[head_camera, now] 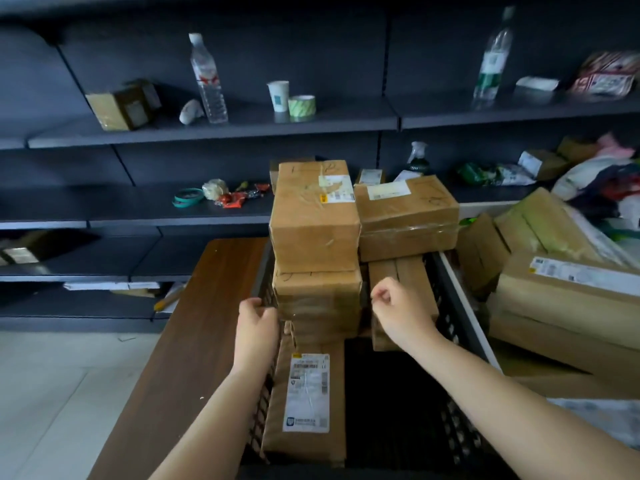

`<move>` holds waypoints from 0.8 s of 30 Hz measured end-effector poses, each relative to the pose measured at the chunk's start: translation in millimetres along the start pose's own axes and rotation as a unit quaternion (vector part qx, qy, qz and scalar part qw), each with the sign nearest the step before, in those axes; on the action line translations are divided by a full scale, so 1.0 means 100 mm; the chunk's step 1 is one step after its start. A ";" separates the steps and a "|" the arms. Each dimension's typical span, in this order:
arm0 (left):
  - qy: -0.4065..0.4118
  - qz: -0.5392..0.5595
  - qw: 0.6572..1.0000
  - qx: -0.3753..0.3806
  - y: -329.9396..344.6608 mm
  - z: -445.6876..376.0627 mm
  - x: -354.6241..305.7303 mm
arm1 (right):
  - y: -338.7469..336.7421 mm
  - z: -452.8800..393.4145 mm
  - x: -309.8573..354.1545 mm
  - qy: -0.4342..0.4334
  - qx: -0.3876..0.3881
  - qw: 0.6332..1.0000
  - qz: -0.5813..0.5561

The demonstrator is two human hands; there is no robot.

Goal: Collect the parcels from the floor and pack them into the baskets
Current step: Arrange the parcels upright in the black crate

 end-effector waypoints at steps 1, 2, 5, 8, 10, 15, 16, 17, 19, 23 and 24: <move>0.020 0.069 0.997 -0.019 -0.13 0.00 -0.13 | -0.17 -0.06 0.12 -0.017 -0.051 0.997 -0.056; 0.044 0.117 0.992 -0.036 -0.26 0.00 -0.29 | -0.32 -0.12 0.24 -0.029 -0.094 0.988 -0.123; 0.075 0.175 0.981 -0.024 -0.39 0.03 -0.76 | -0.48 -0.33 0.57 -0.020 -0.115 0.948 -0.295; 0.016 0.180 0.981 0.069 -0.13 0.03 -1.10 | -0.34 -0.50 0.84 0.002 -0.034 0.940 -0.338; 0.014 0.165 0.981 0.105 0.03 0.10 -1.25 | -0.25 -0.56 0.97 -0.012 -0.013 0.946 -0.324; 0.146 0.184 0.970 0.062 -0.09 0.32 -1.40 | -0.48 -0.39 1.10 -0.084 -0.071 0.942 -0.317; 0.155 0.193 0.967 0.062 -0.12 0.37 -1.40 | -0.56 -0.31 1.10 -0.093 -0.079 0.940 -0.319; 0.157 0.191 0.967 0.066 -0.12 0.42 -1.40 | -0.63 -0.23 1.08 -0.094 -0.089 0.937 -0.323; 0.159 0.164 0.970 0.084 -0.07 0.56 -1.40 | -0.77 -0.06 1.01 -0.090 -0.110 0.938 -0.316; 0.159 0.073 0.972 0.158 0.12 0.89 -1.37 | -0.95 0.37 0.77 -0.030 -0.099 0.954 -0.282; 0.158 0.051 0.969 0.183 0.17 0.97 -1.32 | -0.98 0.50 0.67 -0.002 -0.092 0.957 -0.274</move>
Point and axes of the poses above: each hand's wrist, its own z-axis away from the middle knuckle, its own y-axis out of the palm, x = y × z, the point moved 9 cm from there along -z, towards the middle knuckle, and after that the axes turned 8 degrees about -y, right-handed, at the moved point
